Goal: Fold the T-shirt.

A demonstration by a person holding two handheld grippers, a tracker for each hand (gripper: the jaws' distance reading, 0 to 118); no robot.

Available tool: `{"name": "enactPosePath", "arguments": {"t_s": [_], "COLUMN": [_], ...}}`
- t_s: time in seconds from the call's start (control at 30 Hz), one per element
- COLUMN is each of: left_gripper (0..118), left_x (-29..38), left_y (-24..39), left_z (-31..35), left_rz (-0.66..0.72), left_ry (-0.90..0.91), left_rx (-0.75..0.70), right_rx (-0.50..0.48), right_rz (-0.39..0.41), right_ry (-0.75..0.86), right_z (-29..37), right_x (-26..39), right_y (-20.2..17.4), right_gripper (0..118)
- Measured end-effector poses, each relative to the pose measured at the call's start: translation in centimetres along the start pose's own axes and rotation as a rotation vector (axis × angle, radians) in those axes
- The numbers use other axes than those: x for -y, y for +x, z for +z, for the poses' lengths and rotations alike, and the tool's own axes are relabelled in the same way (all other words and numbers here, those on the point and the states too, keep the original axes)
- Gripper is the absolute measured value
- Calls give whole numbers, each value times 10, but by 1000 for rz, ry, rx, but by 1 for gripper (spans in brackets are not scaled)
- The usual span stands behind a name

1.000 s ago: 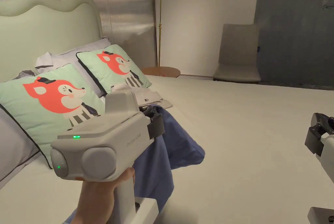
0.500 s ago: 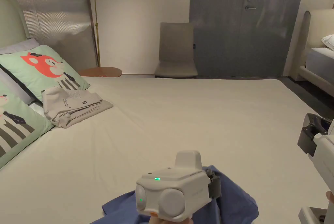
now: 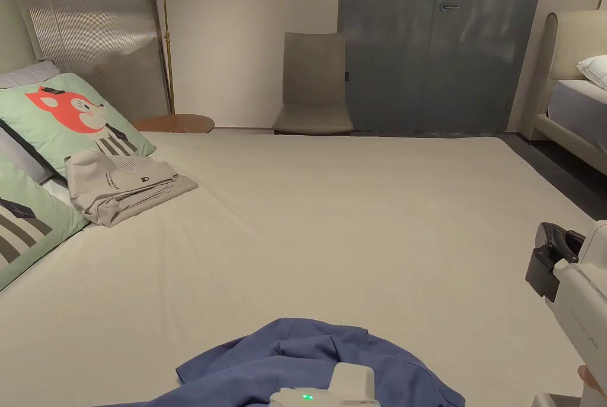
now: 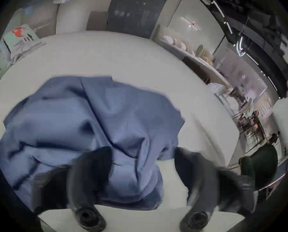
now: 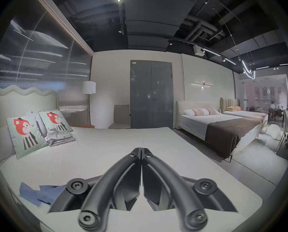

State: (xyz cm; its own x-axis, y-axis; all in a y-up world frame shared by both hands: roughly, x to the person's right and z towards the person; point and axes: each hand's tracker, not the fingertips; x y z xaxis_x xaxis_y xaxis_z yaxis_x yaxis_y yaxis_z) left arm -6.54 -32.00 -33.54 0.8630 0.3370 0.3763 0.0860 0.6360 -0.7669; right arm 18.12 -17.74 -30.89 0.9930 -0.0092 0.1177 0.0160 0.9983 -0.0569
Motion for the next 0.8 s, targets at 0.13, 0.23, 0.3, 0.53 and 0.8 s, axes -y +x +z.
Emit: {"name": "enactPosePath", "arguments": {"t_s": [0.13,0.23,0.3,0.53,0.8], "left_gripper": [102,102,102,34,0], "left_x": [-24,-38,-43,-49,-41], "left_y": [-18,-40,-54,-72,-97], "left_z": [82,150,194,279,280], "left_rz": [-87,-113,-75,-71,5], "left_ry": [271,464,589,884,815], "left_rx": [-141,-316,-431,-699,-668], "right_rx": [-9,-17,-22,-43,-62], "right_rz": [27,16,10,-11,-8], "right_ry": [24,45,52,53,55], "right_z": [3,5,6,2,3], "right_x": [-4,-6,-7,-7,-7], "right_y": [-4,-7,-10,-22,-32], "right_gripper": [1,1,1,1,1]}}
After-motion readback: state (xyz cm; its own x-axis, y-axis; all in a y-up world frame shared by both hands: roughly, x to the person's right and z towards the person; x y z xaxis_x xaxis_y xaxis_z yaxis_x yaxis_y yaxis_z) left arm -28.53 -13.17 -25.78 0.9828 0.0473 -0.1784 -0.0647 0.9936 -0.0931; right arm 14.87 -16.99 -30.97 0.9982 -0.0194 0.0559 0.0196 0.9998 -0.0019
